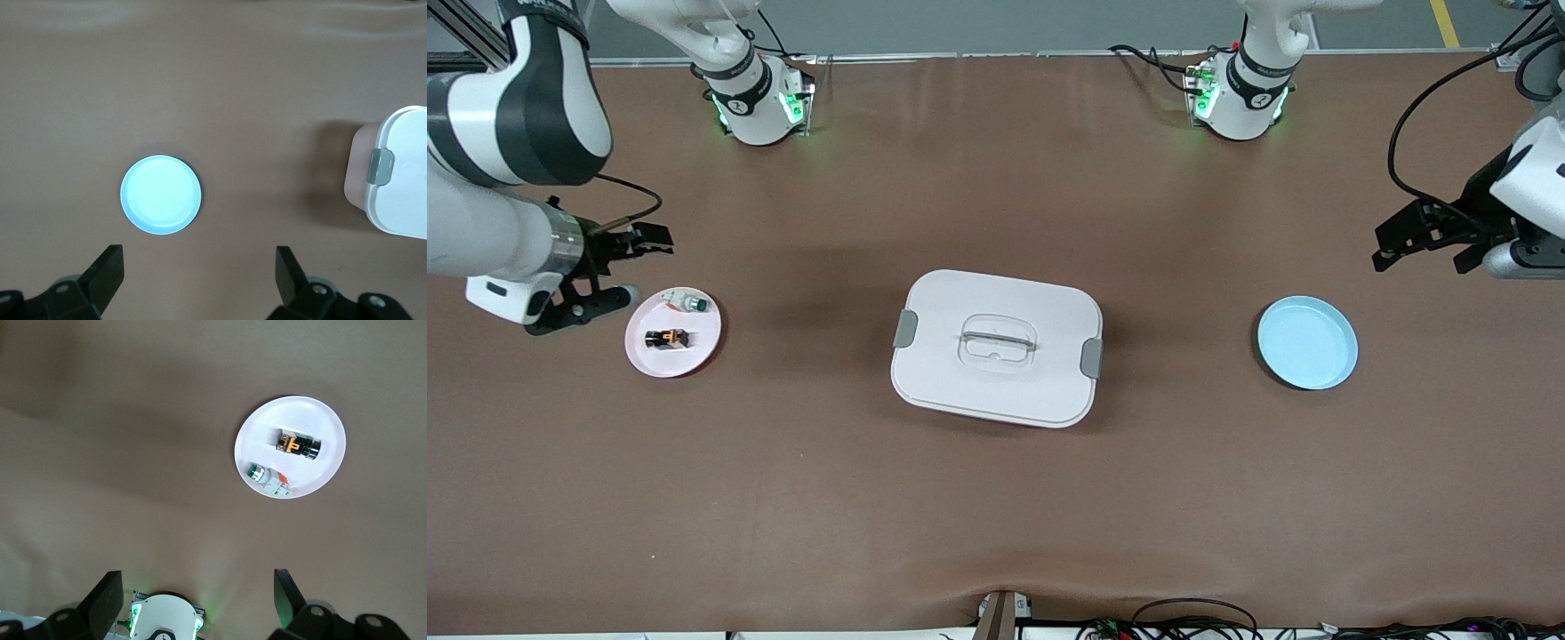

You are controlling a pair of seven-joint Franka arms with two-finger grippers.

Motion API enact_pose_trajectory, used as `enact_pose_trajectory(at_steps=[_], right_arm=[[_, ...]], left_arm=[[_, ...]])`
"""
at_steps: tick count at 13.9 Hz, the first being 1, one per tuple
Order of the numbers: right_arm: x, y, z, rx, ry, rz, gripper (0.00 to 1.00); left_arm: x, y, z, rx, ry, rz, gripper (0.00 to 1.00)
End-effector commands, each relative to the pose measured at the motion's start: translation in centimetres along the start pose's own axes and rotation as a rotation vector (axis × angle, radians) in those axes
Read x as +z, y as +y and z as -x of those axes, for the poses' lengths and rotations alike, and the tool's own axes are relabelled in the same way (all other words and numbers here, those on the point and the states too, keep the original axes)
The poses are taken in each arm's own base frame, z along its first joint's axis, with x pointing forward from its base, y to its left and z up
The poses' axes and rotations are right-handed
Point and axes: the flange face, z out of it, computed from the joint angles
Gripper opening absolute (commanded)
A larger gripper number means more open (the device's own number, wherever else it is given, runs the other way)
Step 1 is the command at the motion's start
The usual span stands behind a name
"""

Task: Transfer orange switch to right arm and place
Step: 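Open the right gripper and raise it off the white plate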

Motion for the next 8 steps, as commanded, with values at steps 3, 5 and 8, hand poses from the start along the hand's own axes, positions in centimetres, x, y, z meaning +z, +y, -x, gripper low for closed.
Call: enact_pose_trajectory(at_steps=[3,5,8], right_arm=[[-3.6,2.4,1.3,0.069,0.079,-0.023,1.0],[-4.8,2.3,1.8,0.068,0.1,-0.016,1.0],[-5.1,2.5,1.9,0.072,0.116,-0.01,1.0]], left_arm=[[-0.3,-0.8,5.6,-0.003,0.081,-0.022,1.0],[-0.3,-0.4,5.7,-0.003,0.052,-0.023,1.0],[-0.2,-0.3,5.1,-0.011,0.024,-0.024,1.0]])
